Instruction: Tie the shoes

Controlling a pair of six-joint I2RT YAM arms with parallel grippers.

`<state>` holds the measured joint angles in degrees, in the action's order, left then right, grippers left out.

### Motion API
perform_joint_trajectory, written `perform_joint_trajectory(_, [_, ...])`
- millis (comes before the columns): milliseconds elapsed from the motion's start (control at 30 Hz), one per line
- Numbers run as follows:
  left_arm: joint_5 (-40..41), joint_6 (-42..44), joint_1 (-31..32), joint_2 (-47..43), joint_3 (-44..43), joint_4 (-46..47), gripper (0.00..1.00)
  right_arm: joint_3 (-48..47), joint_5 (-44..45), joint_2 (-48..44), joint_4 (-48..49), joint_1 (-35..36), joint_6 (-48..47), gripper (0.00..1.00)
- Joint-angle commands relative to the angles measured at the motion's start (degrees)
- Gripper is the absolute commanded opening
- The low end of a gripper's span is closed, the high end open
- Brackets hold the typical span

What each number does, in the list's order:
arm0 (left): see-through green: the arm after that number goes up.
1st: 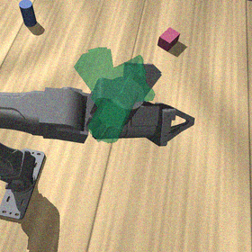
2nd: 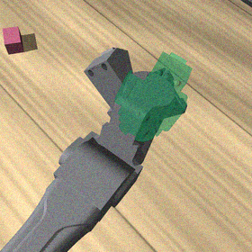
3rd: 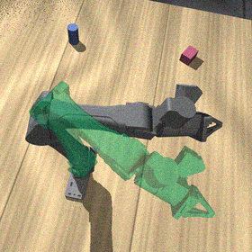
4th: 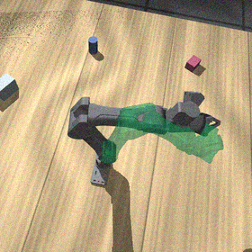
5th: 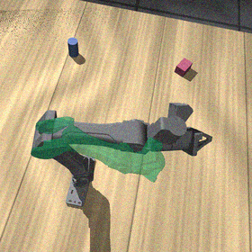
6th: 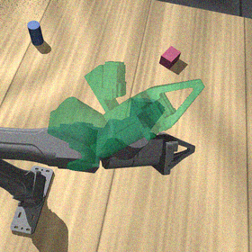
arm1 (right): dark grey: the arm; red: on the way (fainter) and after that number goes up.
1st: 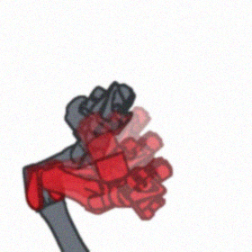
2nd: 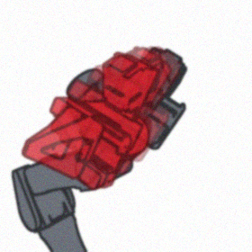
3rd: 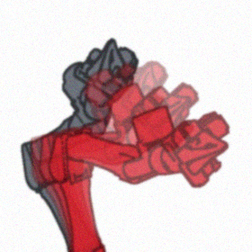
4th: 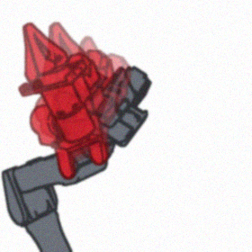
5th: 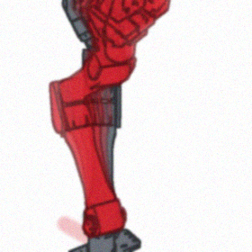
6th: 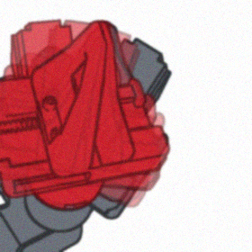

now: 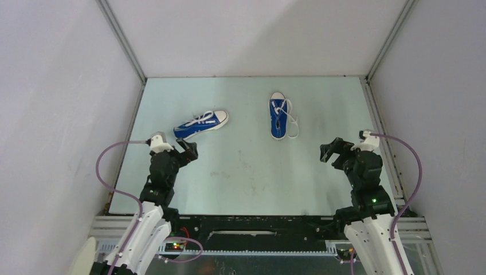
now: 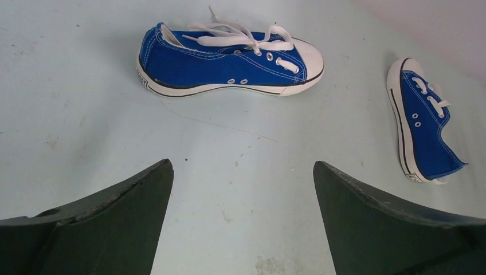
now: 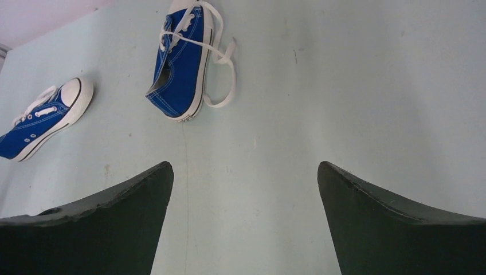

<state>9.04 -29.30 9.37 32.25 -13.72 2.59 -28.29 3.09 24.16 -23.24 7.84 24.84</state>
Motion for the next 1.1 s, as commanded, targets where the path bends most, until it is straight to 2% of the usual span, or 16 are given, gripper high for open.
perform_joint_trajectory(0, [0.98,0.77,0.27,-0.75,0.57,2.5,1.0,-0.01,3.3,-0.89,1.55,-0.32,0.76,0.99])
perform_joint_trajectory(300, [-1.09,0.56,0.21,-2.58,2.67,4.98,1.0,-0.01,6.65,0.16,1.75,-0.42,2.94,0.98])
perform_joint_trajectory(433, [-5.44,1.32,0.26,-1.5,3.17,7.21,1.0,-0.23,1.97,3.3,5.36,1.59,0.86,0.92])
perform_joint_trajectory(600, [-4.44,1.07,0.21,-0.42,2.51,6.6,1.0,-3.77,5.61,15.53,10.51,10.41,-0.66,0.9])
perform_joint_trajectory(700, [-3.21,1.08,0.23,-0.84,2.66,6.41,1.0,-7.21,8.52,22.91,13.67,16.03,-1.16,0.84])
perform_joint_trajectory(867, [-3.48,1.16,0.21,-1.22,2.87,6.72,1.0,-12.4,9.88,37.61,19.02,18.02,-0.15,0.77])
perform_joint_trajectory(1067, [-4.11,1.56,0.23,-1.0,3.0,7.47,1.0,-24.88,9.09,52.81,18.41,18.12,-0.97,0.73])
